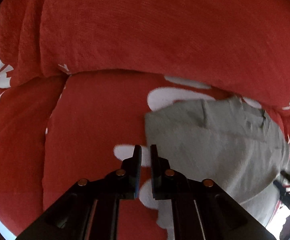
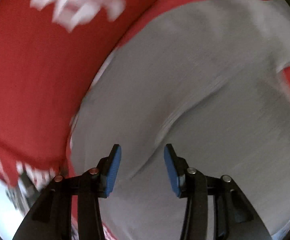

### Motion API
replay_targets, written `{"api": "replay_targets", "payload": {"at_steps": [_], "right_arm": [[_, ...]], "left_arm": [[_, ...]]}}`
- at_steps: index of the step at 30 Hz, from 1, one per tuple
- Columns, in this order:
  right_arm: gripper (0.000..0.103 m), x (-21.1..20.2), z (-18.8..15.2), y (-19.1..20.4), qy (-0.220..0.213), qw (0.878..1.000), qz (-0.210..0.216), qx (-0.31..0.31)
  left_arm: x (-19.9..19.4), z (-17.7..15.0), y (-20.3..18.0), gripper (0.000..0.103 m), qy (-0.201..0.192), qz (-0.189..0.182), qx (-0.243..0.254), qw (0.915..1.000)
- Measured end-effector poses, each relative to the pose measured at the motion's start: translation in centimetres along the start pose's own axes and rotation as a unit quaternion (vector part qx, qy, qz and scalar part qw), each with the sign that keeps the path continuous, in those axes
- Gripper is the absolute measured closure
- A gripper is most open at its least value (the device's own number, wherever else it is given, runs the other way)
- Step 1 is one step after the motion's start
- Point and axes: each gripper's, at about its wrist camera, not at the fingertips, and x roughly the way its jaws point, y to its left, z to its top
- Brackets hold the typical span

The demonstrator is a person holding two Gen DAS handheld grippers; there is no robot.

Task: Fold small clothes

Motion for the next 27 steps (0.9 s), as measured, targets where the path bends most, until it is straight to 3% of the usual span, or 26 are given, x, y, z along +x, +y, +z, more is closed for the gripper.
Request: {"api": "replay_targets", "payload": {"at_steps": [2,3,4,5,8,12,18,20,27], "right_arm": [[0.055,0.5,1.6,-1.2,-0.006,0.999,-0.001,0.036],[0.062,0.9,2.1,-1.0,-0.008,0.999,0.000,0.041],[0.073,0.7,3.0,-1.2,-0.014,0.999,-0.002,0.030],[0.095,0.7,3.6,-0.3,-0.020,1.000,-0.014,-0.002],[0.095,0.7,3.7,4.3,-0.047,0.992,-0.015,-0.120],[0.095,0.7,3.1,7.0,-0.061,0.976,-0.016,-0.208],[0.093,3.0,2.7,3.7,-0.032,0.982,-0.076,-0.172],[0.090,2.0,2.5,2.3,-0.033,0.981,-0.100,-0.163],[0.078,-0.9,1.0,1.2,-0.017,0.983,-0.102,-0.149]], "left_arm": [[-0.2,-0.7,-0.9,0.093,0.004,0.004,0.011,0.9999],[-0.2,-1.0,-1.3,0.093,0.005,0.009,0.017,0.9998],[0.0,-1.4,-1.9,0.093,0.006,0.016,0.022,0.9996],[-0.1,-1.9,-2.1,0.093,0.006,0.025,0.029,0.9992],[0.4,-2.6,-3.1,0.093,0.004,0.024,0.029,0.9993],[1.1,-3.4,-3.9,0.093,0.014,0.026,0.029,0.9991],[1.1,-4.2,-4.8,0.093,0.022,0.028,0.035,0.9987],[0.9,-4.4,-5.2,0.093,0.024,0.027,0.040,0.9985],[0.4,-5.5,-6.7,0.093,0.037,0.018,0.048,0.9980]]}}
